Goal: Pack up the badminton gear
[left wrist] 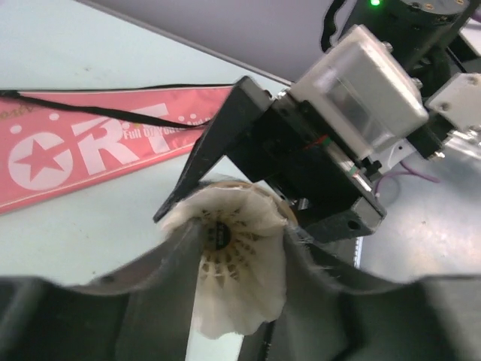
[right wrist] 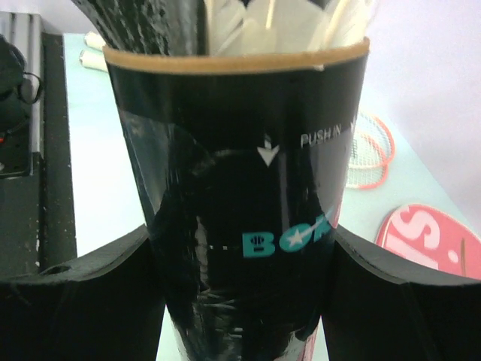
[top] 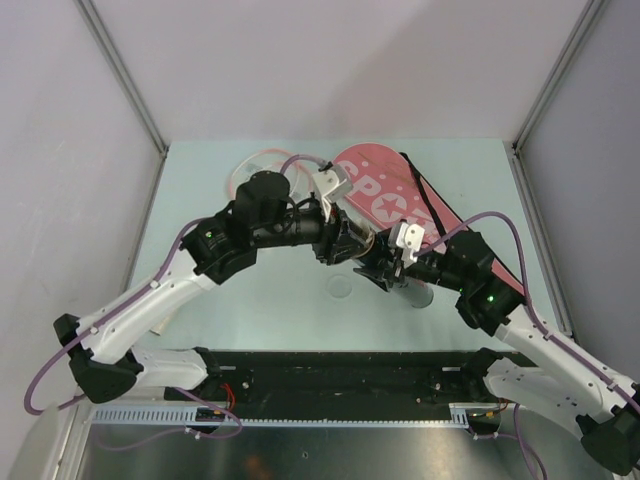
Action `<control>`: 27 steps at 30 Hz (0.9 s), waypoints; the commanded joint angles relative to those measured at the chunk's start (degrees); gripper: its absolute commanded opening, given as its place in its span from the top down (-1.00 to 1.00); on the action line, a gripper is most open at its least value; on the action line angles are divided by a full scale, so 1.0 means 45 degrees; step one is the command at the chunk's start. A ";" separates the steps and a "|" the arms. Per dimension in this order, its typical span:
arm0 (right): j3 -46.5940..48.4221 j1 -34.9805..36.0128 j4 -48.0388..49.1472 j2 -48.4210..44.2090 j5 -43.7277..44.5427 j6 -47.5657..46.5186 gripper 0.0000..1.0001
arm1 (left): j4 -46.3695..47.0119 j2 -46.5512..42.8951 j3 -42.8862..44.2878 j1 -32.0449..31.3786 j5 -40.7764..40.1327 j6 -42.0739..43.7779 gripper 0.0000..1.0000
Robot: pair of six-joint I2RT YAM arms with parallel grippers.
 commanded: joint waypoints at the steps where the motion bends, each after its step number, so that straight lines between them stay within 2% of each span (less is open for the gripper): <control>1: 0.0231 0.0064 0.0779 -0.0366 -0.0056 -0.0070 1.00 | 0.1554 -0.0430 -0.0568 0.0100 0.2247 -0.0053 -0.23; 3: 0.0231 0.0083 0.0720 -0.0386 0.0003 -0.0070 1.00 | 0.2141 -0.0568 -0.1190 0.0412 0.3007 -0.0385 -0.44; 6: 0.0212 0.0083 0.0642 -0.0425 0.0023 -0.0031 1.00 | 0.2905 -0.0763 -0.1681 0.0901 0.3635 -0.0835 -0.60; 14: 0.0231 0.0122 0.0680 -0.0230 0.0043 0.0066 1.00 | 0.3179 -0.0550 -0.1859 0.0980 0.4457 -0.1206 -0.71; 15: 0.0231 0.0103 0.0855 -0.0210 0.0023 0.0067 1.00 | 0.3218 -0.0259 -0.1801 0.0980 0.4535 -0.1284 -0.74; 16: 0.0212 0.0161 0.0915 -0.0171 0.0003 0.0067 1.00 | 0.3199 -0.0101 -0.1781 0.0961 0.4516 -0.1401 -0.86; 22: 0.0231 0.0200 0.1091 -0.0093 0.0061 0.0106 1.00 | 0.3257 0.0585 -0.1722 0.0902 0.3814 -0.1540 -0.86; 27: 0.0231 0.0142 0.0896 0.0082 0.0374 -0.0147 1.00 | 0.3316 -0.0722 -0.1488 0.1291 0.2565 -0.1285 -0.88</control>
